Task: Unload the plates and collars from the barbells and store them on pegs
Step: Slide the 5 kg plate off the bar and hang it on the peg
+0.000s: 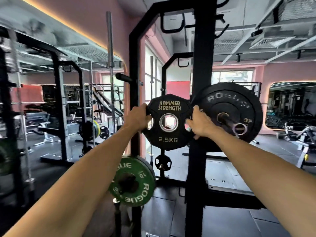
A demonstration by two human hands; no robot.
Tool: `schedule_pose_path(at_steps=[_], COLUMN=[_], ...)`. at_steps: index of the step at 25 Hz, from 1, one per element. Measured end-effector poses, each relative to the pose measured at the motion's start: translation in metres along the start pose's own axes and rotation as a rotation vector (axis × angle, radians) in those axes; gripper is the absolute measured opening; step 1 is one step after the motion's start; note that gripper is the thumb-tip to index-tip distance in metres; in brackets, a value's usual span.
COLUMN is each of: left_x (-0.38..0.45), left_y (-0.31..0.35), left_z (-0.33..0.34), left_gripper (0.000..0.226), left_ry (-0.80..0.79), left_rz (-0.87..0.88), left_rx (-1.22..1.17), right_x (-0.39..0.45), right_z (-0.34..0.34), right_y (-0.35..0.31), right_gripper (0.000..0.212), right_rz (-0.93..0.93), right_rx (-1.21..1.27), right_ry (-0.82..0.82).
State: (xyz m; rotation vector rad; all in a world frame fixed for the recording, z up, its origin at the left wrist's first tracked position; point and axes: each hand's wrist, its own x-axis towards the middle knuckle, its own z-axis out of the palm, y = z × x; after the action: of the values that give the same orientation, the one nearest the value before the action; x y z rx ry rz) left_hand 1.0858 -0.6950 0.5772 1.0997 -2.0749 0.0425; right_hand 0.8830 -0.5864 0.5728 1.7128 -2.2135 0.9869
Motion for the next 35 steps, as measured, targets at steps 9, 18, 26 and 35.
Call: schedule_pose_path(at_steps=[9,18,26,35], left_x=[0.02,0.044,0.136,0.26], left_y=[-0.234,-0.376,-0.447,-0.426], left_z=[-0.096,-0.119,-0.077,-0.054], left_gripper=[0.03,0.024,0.031,0.022], left_ry=[0.027,0.037,0.03,0.042], left_rz=[-0.089,-0.155,-0.066,0.165], left_rx=[0.082,0.067,0.041,-0.078], right_x=[0.06,0.122,0.2,0.278], right_z=[0.14,0.237,0.292,0.249], right_y=[-0.204,-0.308,-0.315,-0.305], right_gripper=[0.03,0.022,0.025,0.026], right_rz=[-0.15,-0.239,-0.188,-0.039], right_rx=[0.067,0.043,0.021,-0.071], right_ry=[-0.052,-0.075,-0.01,0.125])
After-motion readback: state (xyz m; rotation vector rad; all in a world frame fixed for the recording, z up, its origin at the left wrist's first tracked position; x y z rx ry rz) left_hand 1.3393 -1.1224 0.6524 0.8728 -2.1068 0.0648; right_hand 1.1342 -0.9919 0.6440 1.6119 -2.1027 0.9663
